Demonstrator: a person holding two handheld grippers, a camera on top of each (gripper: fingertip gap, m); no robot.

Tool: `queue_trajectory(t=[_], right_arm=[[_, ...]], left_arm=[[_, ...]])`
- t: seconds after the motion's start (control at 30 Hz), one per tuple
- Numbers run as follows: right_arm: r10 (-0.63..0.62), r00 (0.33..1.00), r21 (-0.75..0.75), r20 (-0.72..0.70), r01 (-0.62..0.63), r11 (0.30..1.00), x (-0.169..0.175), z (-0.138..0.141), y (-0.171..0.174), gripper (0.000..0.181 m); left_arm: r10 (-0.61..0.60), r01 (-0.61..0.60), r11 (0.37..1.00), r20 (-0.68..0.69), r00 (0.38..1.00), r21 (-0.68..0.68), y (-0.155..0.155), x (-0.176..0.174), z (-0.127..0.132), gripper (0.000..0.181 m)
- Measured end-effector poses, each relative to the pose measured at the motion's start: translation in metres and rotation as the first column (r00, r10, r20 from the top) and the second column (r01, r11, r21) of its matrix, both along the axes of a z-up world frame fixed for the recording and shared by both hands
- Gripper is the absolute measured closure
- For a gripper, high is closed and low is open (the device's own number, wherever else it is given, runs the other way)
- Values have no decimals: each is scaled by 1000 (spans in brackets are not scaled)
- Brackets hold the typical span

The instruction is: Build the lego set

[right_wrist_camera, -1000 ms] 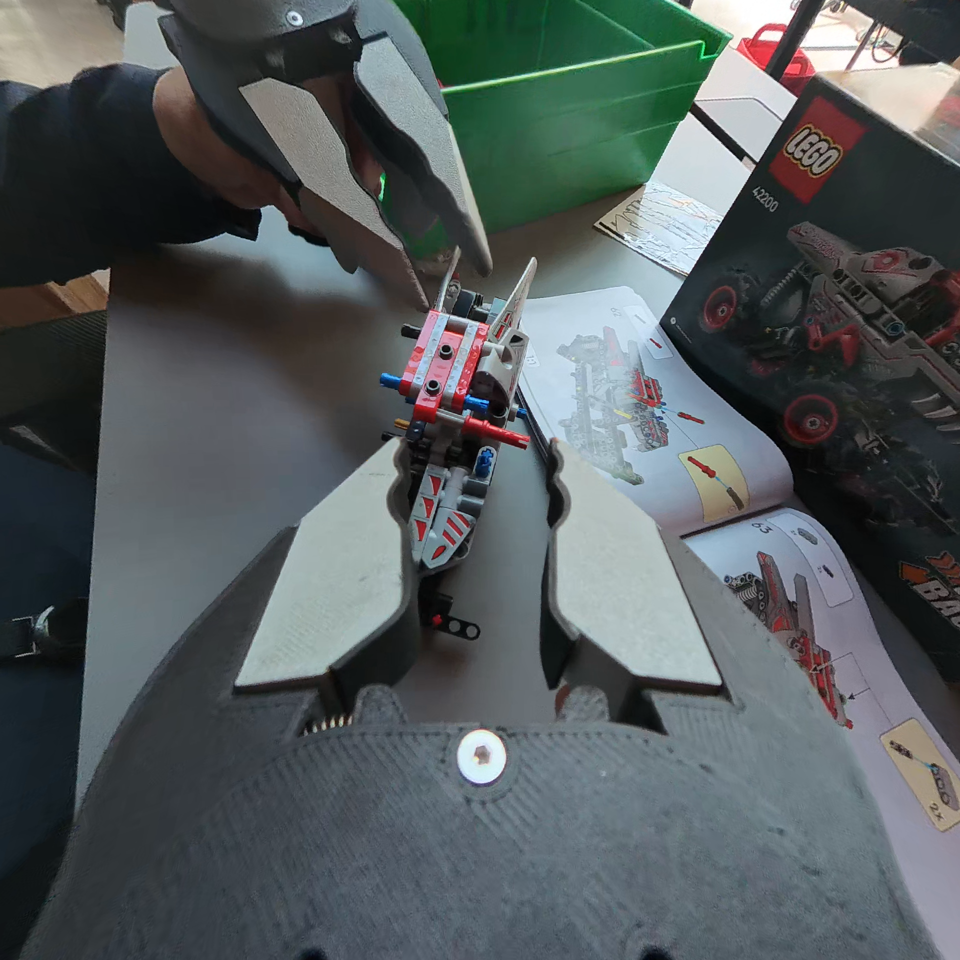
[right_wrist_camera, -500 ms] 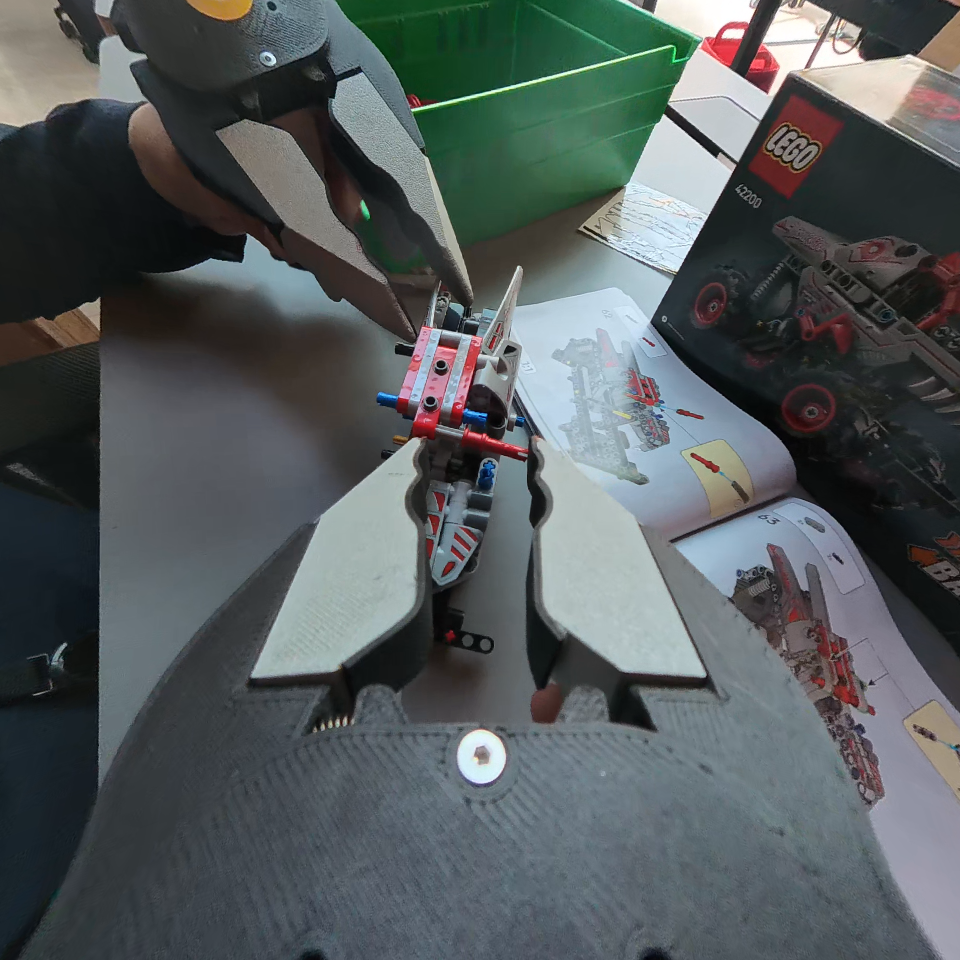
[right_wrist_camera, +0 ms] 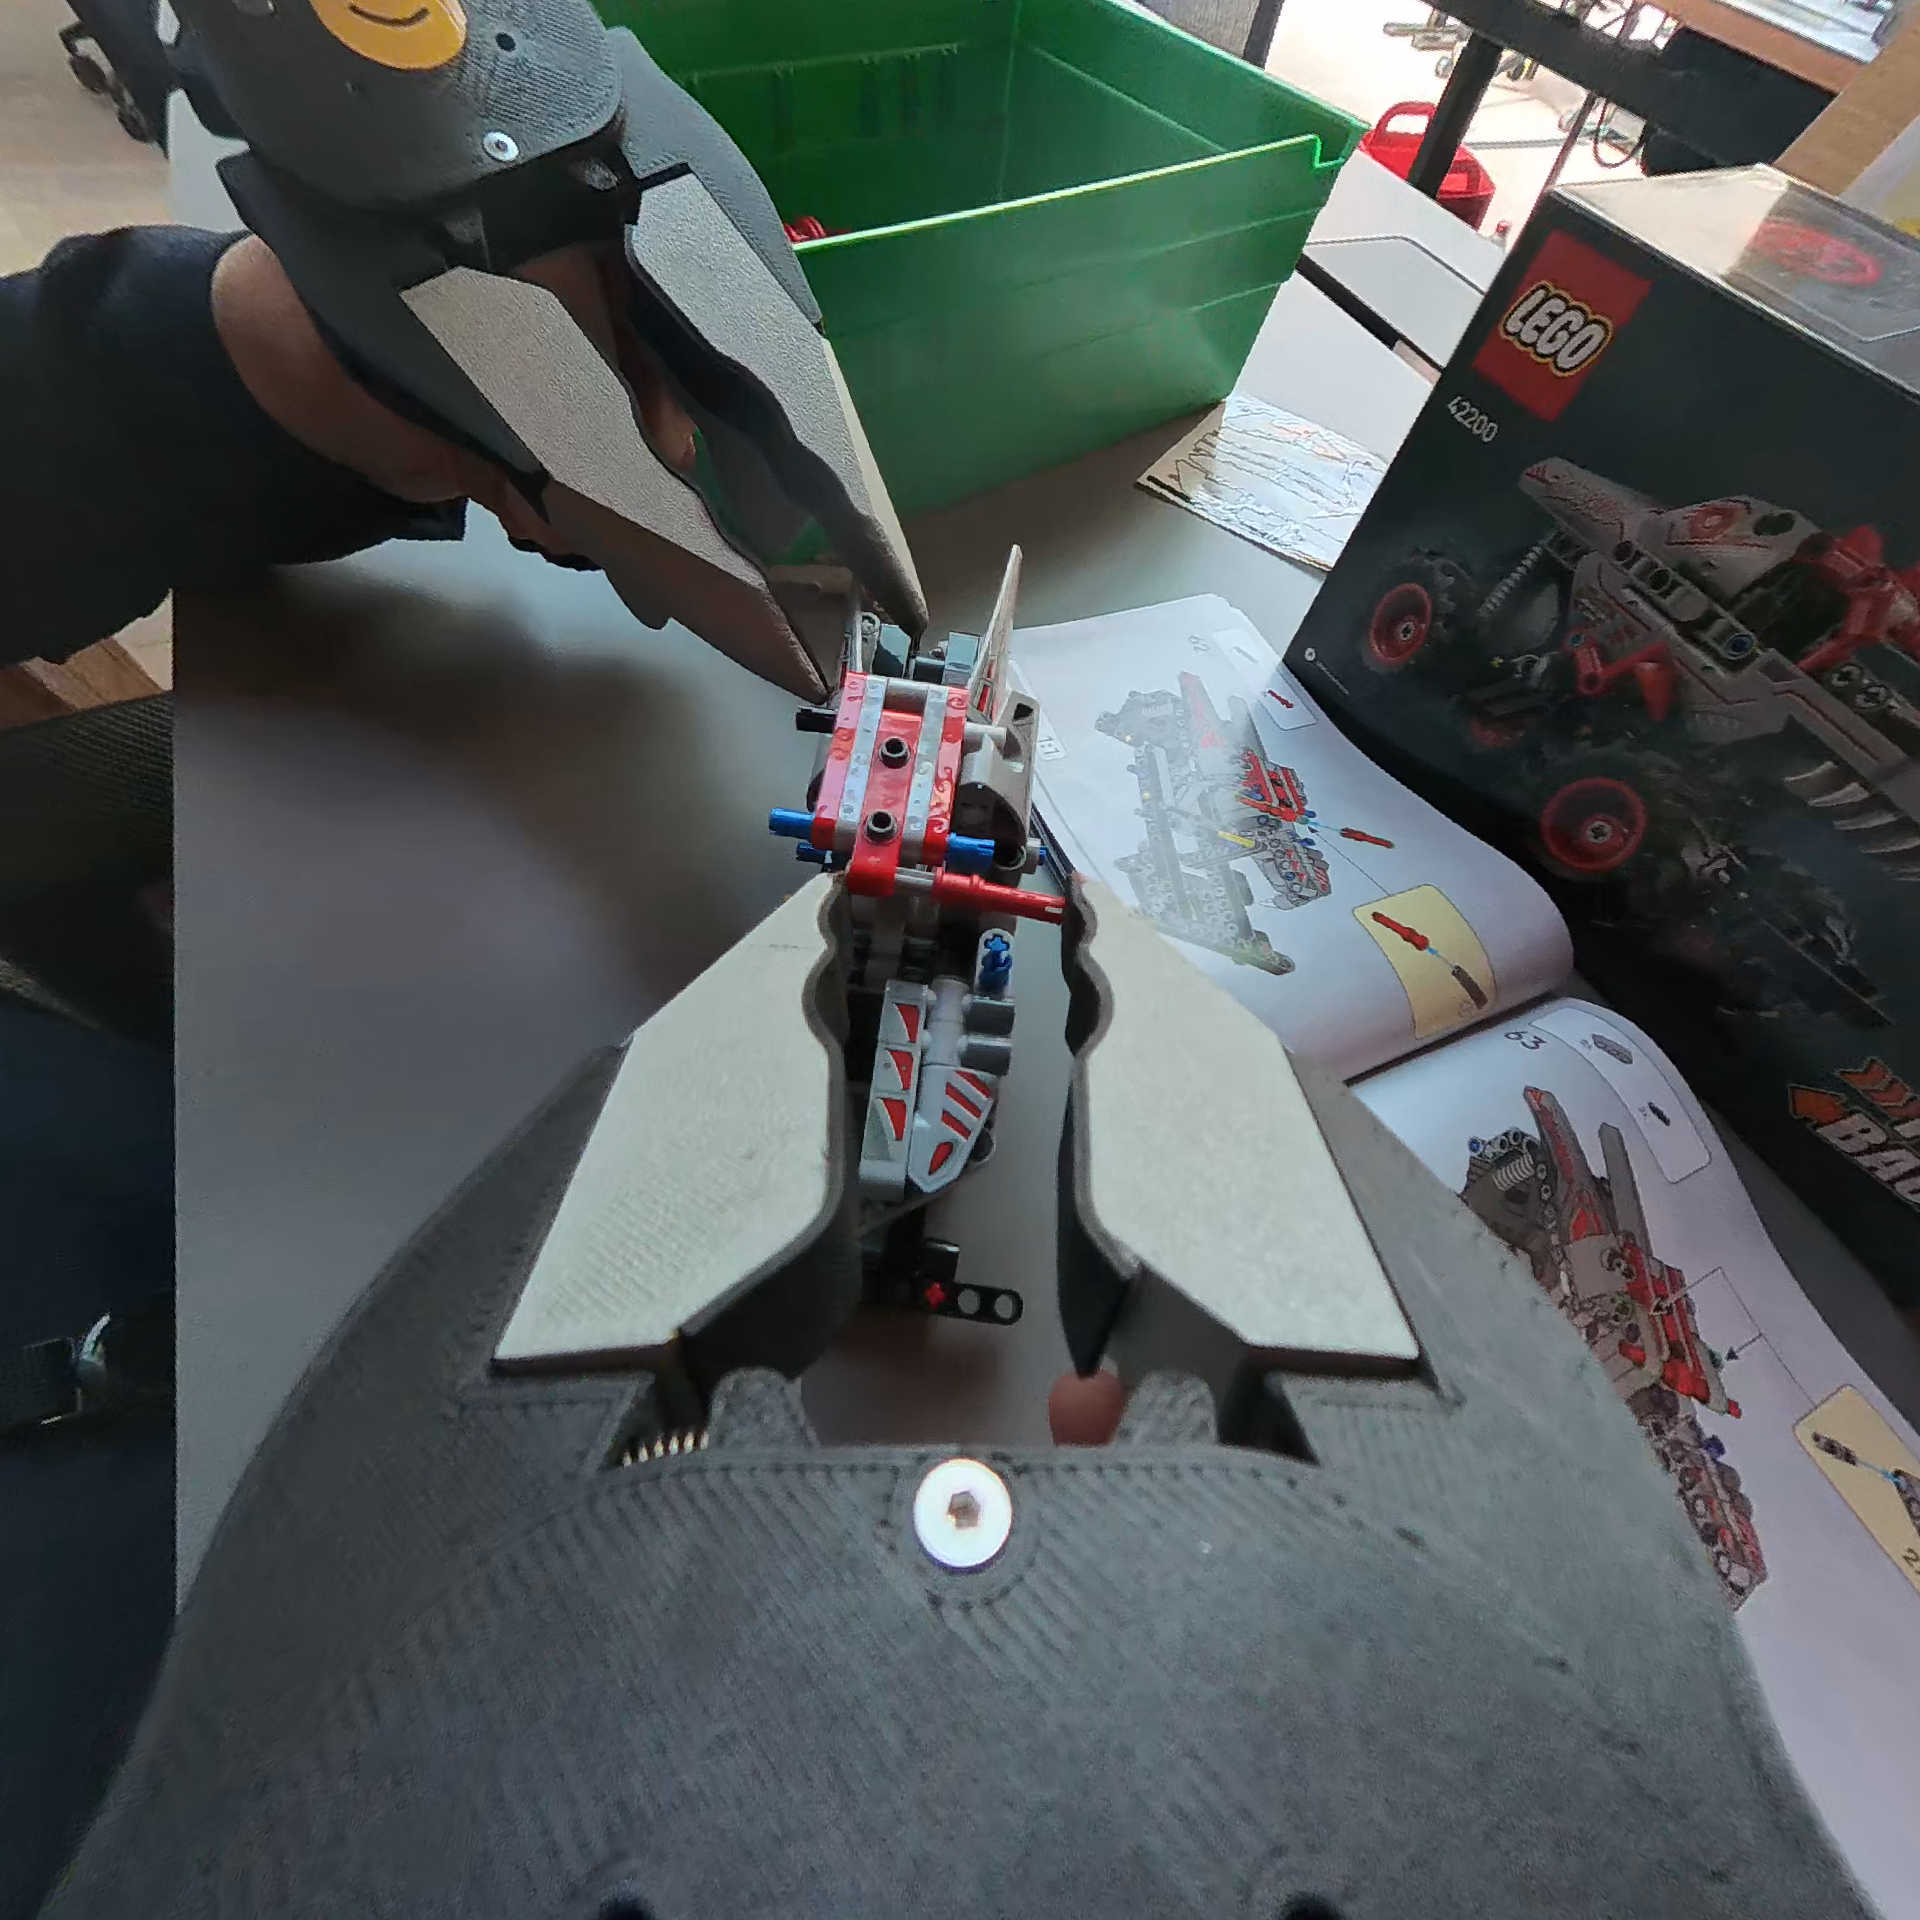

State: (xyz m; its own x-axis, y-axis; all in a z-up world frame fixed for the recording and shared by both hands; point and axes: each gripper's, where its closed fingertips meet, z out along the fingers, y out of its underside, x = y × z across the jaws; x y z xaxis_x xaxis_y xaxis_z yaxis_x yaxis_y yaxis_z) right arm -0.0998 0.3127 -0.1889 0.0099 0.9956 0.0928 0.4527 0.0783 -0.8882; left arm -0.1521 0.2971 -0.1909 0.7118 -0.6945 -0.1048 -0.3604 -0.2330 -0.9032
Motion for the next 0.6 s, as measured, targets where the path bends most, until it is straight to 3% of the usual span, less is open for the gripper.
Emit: queue_trajectory(t=[0.37, 0.6], right_arm=[[25, 1000, 66, -7, -24, 998, 0, 1, -5, 143], [74, 997, -11, -18, -74, 997, 4, 2, -5, 151]], left_arm=[[16, -16, 1000, 4, 1000, -5, -2, 1, 0, 161], [15, -15, 1000, 14, 1000, -5, -4, 3, 1, 162]])
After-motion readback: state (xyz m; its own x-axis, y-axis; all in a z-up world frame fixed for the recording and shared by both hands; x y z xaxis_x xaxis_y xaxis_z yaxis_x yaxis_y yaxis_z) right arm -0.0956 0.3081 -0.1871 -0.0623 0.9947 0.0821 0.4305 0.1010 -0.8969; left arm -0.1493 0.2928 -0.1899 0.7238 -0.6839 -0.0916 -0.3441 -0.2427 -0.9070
